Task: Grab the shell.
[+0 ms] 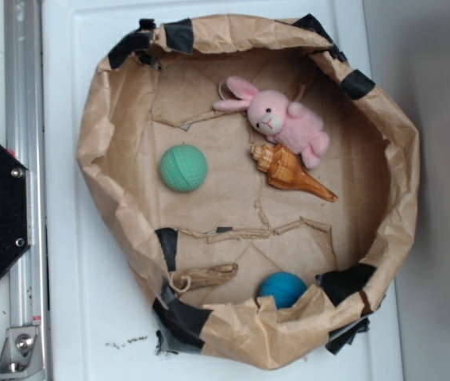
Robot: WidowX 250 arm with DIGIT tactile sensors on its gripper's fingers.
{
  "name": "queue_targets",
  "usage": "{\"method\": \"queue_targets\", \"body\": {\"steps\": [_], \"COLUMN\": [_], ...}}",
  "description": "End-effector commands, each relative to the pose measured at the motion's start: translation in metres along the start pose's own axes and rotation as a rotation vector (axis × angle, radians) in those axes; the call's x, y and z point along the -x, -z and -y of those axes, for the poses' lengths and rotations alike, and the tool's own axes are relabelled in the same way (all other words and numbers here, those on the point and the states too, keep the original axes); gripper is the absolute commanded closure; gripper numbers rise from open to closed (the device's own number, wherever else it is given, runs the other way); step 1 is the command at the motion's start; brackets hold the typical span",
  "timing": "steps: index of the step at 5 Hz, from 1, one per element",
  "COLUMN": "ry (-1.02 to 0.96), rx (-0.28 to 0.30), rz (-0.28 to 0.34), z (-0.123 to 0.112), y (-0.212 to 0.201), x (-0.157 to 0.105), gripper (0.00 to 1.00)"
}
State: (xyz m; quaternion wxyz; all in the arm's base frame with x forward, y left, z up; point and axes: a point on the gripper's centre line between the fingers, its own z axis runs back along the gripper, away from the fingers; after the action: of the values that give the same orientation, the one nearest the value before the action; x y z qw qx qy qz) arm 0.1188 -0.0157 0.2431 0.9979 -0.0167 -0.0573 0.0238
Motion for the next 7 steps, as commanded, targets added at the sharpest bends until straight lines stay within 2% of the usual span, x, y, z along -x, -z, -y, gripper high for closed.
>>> {"method": "queue_targets", "body": {"steps": [1, 2, 3, 4, 5, 6, 7], "ry": [0.000, 0.018, 0.043, 0.125, 0.166, 0.182, 0.196], "rx": [0.000, 0.057, 0.053, 0.052, 0.021, 0.036, 0.024], "rz": [0.000, 0.005, 0.084, 0.115, 0.073, 0.043, 0.028], "z": [0.000, -0.017, -0.015, -0.021, -0.031, -0.040, -0.038], "y": [0.000, 0.028, 0.048, 0.083, 0.135, 0.176, 0.201], "x": [0.000, -0.048, -0.086, -0.106, -0.119, -0.123, -0.133], "gripper": [0.00, 0.00, 0.00, 0.00, 0.00, 0.00, 0.00]}}
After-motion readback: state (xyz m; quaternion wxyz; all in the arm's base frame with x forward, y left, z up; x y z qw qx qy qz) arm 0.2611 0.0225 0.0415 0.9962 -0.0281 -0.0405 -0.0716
